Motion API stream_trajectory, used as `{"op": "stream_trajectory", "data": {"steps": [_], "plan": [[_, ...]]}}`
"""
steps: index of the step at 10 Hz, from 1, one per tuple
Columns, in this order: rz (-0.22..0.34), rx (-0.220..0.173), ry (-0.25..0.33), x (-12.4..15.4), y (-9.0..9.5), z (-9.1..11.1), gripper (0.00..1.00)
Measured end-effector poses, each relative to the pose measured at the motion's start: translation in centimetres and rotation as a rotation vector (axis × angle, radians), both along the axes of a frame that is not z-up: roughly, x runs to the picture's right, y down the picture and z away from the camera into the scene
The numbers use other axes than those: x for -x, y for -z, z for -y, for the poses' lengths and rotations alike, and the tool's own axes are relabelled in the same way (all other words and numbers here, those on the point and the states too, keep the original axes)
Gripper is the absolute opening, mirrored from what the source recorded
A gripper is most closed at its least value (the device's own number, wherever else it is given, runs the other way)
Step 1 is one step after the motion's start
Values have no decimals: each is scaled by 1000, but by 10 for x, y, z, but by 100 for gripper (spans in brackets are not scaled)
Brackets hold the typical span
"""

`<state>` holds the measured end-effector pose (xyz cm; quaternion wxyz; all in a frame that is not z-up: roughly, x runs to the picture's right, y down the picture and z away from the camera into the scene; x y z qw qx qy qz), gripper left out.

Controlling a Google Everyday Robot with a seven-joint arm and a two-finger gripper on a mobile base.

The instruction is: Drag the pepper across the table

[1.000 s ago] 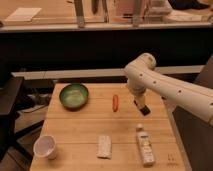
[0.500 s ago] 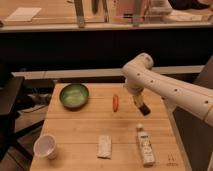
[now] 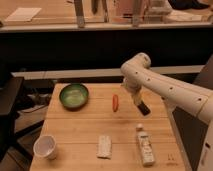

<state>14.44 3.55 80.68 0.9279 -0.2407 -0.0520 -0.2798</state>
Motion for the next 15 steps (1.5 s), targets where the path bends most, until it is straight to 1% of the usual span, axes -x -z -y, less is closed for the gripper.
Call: {"op": "stream_trajectory", "data": {"steps": [1,4,9,10,15], "plan": [[6,1,6,1,-2,0,80],[34,11,36,4,-18,2,80],[76,22,78,11,-38,2,80],[91,26,93,14,-46,2,80],[132,40,131,23,-70,-5,80]]}}
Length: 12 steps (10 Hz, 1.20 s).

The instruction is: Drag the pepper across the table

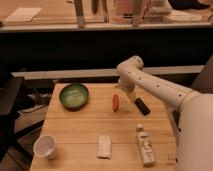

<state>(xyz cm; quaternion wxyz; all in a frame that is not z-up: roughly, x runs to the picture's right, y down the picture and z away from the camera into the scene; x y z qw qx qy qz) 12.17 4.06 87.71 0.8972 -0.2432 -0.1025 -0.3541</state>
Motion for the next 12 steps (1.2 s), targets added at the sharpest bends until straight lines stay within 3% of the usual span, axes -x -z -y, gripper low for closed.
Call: {"op": "stream_trajectory", "data": {"steps": [12], "plan": [[95,39,96,28,-35,-28,80]]}}
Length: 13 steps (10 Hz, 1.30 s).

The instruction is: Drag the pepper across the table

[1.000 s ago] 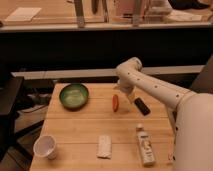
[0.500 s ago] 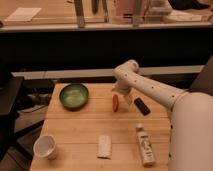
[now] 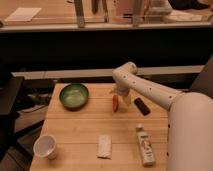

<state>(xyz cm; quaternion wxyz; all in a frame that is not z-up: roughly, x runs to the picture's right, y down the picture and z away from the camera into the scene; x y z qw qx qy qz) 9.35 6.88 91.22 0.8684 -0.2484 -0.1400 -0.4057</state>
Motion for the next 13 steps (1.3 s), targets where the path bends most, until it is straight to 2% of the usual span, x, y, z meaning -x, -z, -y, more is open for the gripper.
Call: {"op": "stream_trajectory", "data": {"steps": [9,13], "plan": [[38,26,65,17,-13,-11,80],[47,38,76,18,-17,-16,80]]}}
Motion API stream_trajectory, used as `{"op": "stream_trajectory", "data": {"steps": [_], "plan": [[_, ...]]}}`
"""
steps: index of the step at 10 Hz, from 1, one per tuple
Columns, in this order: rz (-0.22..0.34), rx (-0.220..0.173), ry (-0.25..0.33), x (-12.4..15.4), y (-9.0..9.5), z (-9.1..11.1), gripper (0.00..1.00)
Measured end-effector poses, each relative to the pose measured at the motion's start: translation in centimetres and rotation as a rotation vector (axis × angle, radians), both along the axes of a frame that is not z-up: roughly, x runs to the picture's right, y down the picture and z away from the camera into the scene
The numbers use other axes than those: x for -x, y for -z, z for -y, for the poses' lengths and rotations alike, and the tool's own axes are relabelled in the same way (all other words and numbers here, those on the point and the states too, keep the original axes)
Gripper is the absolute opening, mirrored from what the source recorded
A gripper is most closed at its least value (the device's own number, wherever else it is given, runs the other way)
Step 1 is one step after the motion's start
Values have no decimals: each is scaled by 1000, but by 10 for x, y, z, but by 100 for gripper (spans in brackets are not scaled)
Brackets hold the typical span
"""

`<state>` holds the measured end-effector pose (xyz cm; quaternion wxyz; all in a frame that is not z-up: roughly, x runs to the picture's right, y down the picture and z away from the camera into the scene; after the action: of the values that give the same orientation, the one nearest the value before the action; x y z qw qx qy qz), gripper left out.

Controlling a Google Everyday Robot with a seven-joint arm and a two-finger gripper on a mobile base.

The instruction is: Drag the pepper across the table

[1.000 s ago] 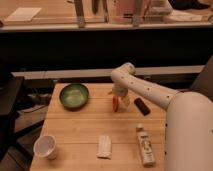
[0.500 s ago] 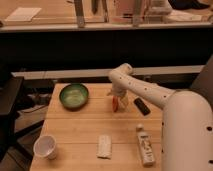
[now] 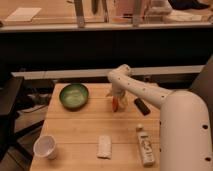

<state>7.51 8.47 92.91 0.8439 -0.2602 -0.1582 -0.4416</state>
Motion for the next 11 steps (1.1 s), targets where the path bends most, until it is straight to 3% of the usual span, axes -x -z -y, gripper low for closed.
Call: {"op": "stream_trajectory", "data": {"steps": [11], "plan": [[17,18,13,7,-10,-10,80]]}}
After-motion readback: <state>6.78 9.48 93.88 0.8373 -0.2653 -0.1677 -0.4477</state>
